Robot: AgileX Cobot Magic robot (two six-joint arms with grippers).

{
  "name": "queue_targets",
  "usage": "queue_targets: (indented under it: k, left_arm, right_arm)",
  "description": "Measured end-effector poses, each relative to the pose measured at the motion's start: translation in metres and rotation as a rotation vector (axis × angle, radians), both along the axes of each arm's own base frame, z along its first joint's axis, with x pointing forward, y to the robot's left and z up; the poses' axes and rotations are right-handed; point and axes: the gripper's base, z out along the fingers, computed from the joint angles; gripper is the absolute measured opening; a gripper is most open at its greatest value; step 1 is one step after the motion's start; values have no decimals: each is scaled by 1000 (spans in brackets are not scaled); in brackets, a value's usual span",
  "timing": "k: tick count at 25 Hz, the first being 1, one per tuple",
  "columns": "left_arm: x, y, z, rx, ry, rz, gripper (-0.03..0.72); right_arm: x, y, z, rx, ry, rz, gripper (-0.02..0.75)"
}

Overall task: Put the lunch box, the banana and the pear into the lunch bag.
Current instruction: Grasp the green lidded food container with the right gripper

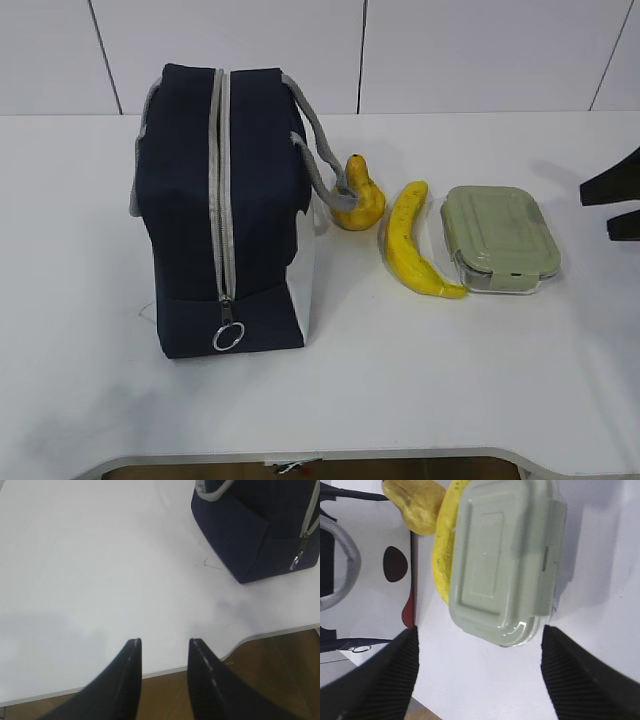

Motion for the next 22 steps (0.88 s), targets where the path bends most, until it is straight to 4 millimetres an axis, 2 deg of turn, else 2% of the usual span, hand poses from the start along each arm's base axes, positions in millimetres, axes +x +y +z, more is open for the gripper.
queue_targets:
  k: [5,9,14,22]
  left_arm:
    - [0,0,0,0,0,0,243]
    - [0,0,0,0,0,0,243]
    - [0,0,0,0,0,0,243]
    - [0,0,0,0,0,0,243]
  right_arm:
    - [8,-4,-22,26,49,2,588]
    - [20,-10,-31,28,52,1,582]
    - [34,-15,-32,16,30,6,582]
    - [59,-3,-40,4,11,59,582]
